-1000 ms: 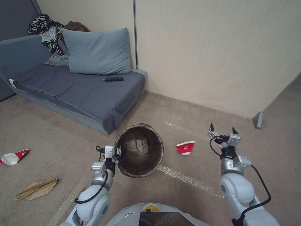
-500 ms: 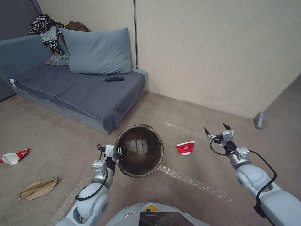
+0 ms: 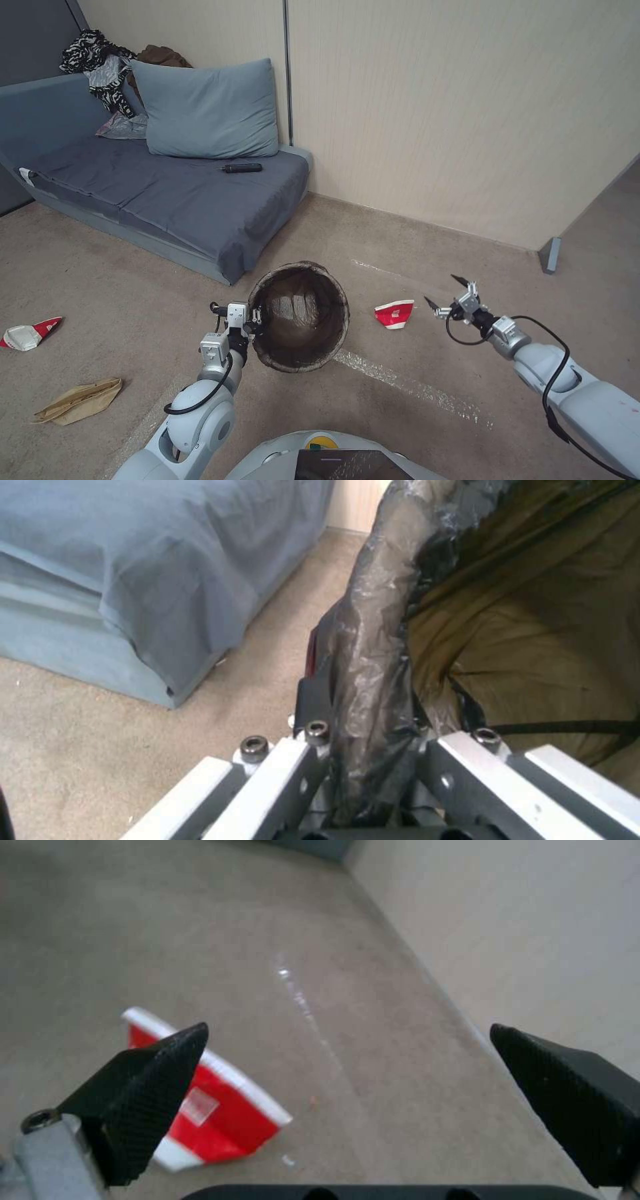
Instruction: Pick up the trash bin, then pick up the garbage from the floor and place it into the trash bin.
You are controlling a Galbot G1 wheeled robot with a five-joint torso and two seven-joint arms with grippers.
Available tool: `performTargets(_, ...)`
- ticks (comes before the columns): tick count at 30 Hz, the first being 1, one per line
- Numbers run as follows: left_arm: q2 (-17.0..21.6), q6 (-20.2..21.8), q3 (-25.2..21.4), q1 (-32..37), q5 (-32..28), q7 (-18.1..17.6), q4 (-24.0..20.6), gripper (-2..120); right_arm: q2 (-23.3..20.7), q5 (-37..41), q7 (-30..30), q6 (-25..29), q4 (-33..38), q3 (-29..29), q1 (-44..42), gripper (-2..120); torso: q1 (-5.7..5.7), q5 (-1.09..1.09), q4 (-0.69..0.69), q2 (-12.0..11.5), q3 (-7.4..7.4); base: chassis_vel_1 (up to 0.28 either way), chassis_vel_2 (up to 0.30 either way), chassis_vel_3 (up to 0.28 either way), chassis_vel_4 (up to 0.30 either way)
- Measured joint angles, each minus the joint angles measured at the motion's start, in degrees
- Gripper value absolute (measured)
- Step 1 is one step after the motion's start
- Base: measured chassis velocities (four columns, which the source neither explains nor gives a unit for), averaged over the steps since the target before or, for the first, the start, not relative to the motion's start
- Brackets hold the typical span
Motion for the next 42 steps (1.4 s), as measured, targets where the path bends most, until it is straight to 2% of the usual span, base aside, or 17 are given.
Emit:
performTargets(10, -0.4, 0.1, 0.6, -0.6, 0.0, -0.1, 1.0, 2, 2.0, -4.5, -3.8, 2.8, -5.8, -7.2, 6.1, 100, 0.0, -0.01, 0.01, 0.0, 0.0, 0.0, 0.0, 0.0, 0.0)
performTargets(14, -0.9, 0.1, 0.7, -0.7, 0.1, -0.1, 1.1, 2, 4.5, -5.5, -5.0, 4.3, -10.7, -11.0, 10.3, 100, 0.0, 0.0, 0.02, 0.0, 0.0, 0.0, 0.0, 0.0, 0.0)
performTargets(19, -1.2, 0.1, 0.6, -0.7, 0.1, -0.1, 1.1, 2, 6.3, -5.7, -5.7, 5.0, -14.0, -13.1, 12.8, 100, 0.0, 0.0, 0.01, 0.0, 0.0, 0.0, 0.0, 0.0, 0.0)
performTargets(22, -1.4, 0.1, 0.6, -0.6, 0.2, -0.1, 1.1, 2, 8.4, -5.8, -6.7, 6.2, -18.9, -15.5, 15.8, 100, 0.0, 0.0, 0.02, 0.0, 0.0, 0.0, 0.0, 0.0, 0.0)
performTargets(31, -1.8, 0.2, 0.6, -0.4, 0.3, -0.1, 1.0, 2, 11.8, -5.8, -9.2, 9.4, -27.2, -17.0, 19.6, 100, 0.0, 0.01, 0.01, 0.0, 0.0, 0.0, 0.0, 0.0, 0.0)
performTargets(34, -1.9, 0.2, 0.6, -0.3, 0.4, -0.1, 1.0, 2, 13.6, -5.4, -12.0, 11.2, -31.8, -16.9, 21.7, 100, 0.0, 0.02, 0.02, 0.0, 0.0, 0.0, 0.0, 0.0, 0.0)
performTargets(42, -2.1, 0.2, 0.8, -0.2, 0.5, -0.1, 1.0, 2, 15.4, -5.1, -15.4, 12.6, -37.5, -16.3, 24.6, 100, 0.0, 0.0, 0.01, 0.0, 0.0, 0.0, 0.0, 0.0, 0.0)
